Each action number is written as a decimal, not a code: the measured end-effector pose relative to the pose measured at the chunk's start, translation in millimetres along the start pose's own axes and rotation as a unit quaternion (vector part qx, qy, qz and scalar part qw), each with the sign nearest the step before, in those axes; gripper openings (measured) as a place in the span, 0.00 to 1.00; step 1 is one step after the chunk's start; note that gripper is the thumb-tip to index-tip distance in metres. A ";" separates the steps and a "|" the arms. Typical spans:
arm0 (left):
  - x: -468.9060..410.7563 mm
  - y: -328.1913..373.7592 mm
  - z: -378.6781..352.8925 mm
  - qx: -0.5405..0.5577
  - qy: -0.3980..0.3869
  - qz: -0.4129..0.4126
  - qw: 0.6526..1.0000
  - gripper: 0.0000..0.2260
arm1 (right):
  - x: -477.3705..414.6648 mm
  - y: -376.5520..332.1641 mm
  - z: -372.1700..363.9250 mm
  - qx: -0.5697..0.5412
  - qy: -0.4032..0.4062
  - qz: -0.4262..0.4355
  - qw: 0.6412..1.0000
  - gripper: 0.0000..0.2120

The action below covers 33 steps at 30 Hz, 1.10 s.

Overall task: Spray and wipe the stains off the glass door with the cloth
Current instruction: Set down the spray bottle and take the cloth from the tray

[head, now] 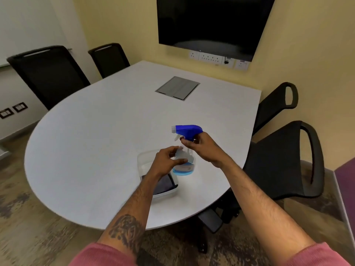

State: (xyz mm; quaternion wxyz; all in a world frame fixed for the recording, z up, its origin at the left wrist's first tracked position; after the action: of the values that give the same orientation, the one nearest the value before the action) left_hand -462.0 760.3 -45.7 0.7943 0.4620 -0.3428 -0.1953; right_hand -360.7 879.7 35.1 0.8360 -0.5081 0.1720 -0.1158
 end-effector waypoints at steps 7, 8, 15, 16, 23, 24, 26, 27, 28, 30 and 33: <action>-59.4 -35.1 1.7 -0.022 0.011 0.035 0.999 0.31 | -27.8 53.4 0.0 -0.005 0.001 -0.041 0.999 0.20; -67.5 -44.3 5.6 -0.029 0.028 0.045 0.998 0.31 | -31.7 61.5 0.4 -0.009 0.002 -0.047 0.999 0.19; -118.8 -115.6 17.8 -0.216 0.018 0.161 0.963 0.33 | -55.0 113.9 -10.8 -0.027 -0.011 -0.084 0.996 0.17; -122.8 -122.8 18.6 -0.247 -0.002 0.175 0.953 0.35 | -57.1 118.6 -12.4 -0.033 -0.008 -0.088 0.996 0.17; -140.8 -164.6 16.0 -0.363 -0.046 0.228 0.902 0.40 | -70.2 151.5 -31.0 -0.061 -0.015 -0.117 0.991 0.18; -142.3 -167.3 14.8 -0.372 -0.047 0.230 0.898 0.40 | -72.5 153.9 -33.1 -0.061 -0.015 -0.119 0.991 0.18; -145.7 -171.1 12.4 -0.396 -0.043 0.228 0.889 0.39 | -75.4 157.9 -36.3 -0.060 -0.015 -0.123 0.990 0.18; -148.0 -172.7 11.8 -0.410 -0.038 0.225 0.883 0.38 | -76.2 159.7 -38.2 -0.061 -0.016 -0.126 0.990 0.19; -150.4 -174.1 11.5 -0.425 -0.034 0.221 0.877 0.37 | -76.7 161.6 -39.9 -0.062 -0.016 -0.129 0.990 0.19; -154.8 -175.7 11.6 -0.446 -0.032 0.214 0.868 0.36 | -77.2 165.1 -41.8 -0.064 -0.013 -0.134 0.989 0.19; -160.5 -177.4 13.1 -0.471 -0.031 0.205 0.858 0.35 | -78.8 167.8 -42.6 -0.070 -0.003 -0.138 0.988 0.19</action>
State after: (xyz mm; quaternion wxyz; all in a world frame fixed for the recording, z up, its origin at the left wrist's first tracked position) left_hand -580.9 765.0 -253.7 0.9282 -0.0538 -0.3211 -0.1802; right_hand -446.8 950.9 -118.9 0.7747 -0.5850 0.1051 -0.2160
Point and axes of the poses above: each hand's wrist, its own x-axis away from the middle knuckle, its own z-axis out of the back of the hand, y = z × x, the point moved 2 cm from there along -x, towards the middle knuckle, and after that the axes turned 14 degrees about z, right-handed, at the moved point
